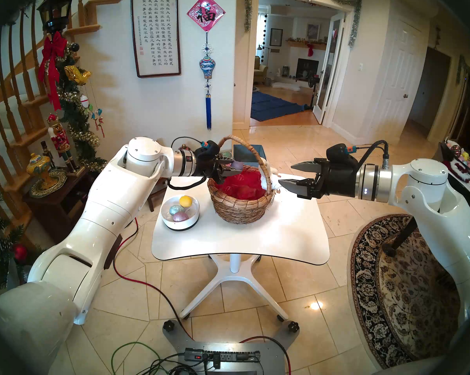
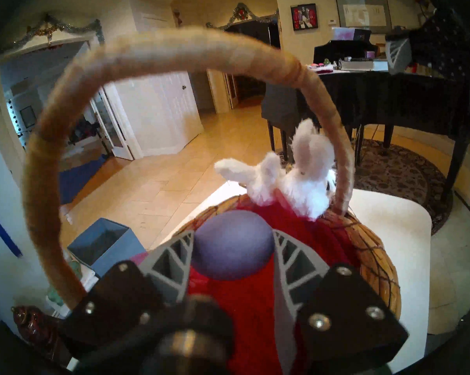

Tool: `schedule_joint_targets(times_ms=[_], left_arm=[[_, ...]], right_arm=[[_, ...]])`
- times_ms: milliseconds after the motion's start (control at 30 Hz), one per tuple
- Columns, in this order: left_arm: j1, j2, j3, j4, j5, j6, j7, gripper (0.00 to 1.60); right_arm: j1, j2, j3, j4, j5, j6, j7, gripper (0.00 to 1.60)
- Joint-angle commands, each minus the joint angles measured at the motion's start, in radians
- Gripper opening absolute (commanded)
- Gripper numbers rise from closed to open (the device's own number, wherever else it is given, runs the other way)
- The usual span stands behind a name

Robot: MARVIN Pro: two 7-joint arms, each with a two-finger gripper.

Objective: Put easter egg into basket

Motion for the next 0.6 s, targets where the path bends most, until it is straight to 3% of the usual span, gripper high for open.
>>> schedule_joint_targets(times_ms=[0, 200, 333, 367, 433, 467, 500, 567], left_arm=[[-0.031, 0.005, 0.012, -0.001, 0.022, 0.007, -0.001, 0.31], [-0.021, 0.01, 0.029, 0.002, 0.039, 0.01, -0.002, 0.34], [-0.021, 0.01, 0.031, 0.002, 0.04, 0.009, -0.005, 0.45], [-0.02, 0.011, 0.031, 0.002, 0.04, 0.009, -0.006, 0.61], [-0.02, 0.011, 0.03, 0.001, 0.041, 0.01, -0.007, 0.77], [-0.018, 0.01, 0.029, -0.002, 0.042, 0.012, -0.007, 1.41], [-0.017, 0.011, 0.029, -0.003, 0.043, 0.013, -0.007, 1.54], [-0.017, 0.011, 0.028, -0.005, 0.043, 0.015, -0.006, 1.6]], right_arm=[[0.006, 0.001, 0.006, 0.0, -0.003, -0.004, -0.003, 1.6], [0.006, 0.002, 0.006, 0.0, -0.002, -0.005, -0.003, 1.6], [0.006, 0.002, 0.006, 0.0, -0.002, -0.005, -0.003, 1.6], [0.006, 0.002, 0.006, 0.0, -0.002, -0.005, -0.003, 1.6], [0.006, 0.002, 0.005, 0.0, -0.002, -0.005, -0.003, 1.6], [0.006, 0.003, 0.005, 0.0, -0.001, -0.005, -0.004, 1.6], [0.006, 0.003, 0.005, 0.0, -0.001, -0.005, -0.004, 1.6], [0.006, 0.003, 0.005, 0.0, -0.001, -0.005, -0.004, 1.6]])
